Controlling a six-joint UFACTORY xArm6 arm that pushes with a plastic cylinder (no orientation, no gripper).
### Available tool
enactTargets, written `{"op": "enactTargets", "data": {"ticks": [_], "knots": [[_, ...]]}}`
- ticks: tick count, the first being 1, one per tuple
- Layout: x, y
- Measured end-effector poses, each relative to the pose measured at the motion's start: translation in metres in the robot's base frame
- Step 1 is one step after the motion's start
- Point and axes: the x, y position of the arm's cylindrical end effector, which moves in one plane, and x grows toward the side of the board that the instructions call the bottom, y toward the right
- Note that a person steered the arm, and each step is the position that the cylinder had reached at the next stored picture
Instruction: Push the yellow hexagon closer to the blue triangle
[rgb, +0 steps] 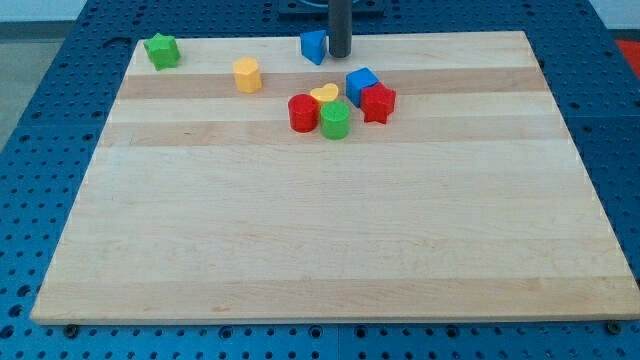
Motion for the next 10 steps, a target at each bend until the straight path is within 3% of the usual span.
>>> {"op": "enactTargets", "data": {"ticks": [2, 3, 6, 8, 10], "knots": [[0.038, -0.003], [0.059, -0.032], [0.119, -0.234], [0.079, -0.245], [0.059, -0.163]]}}
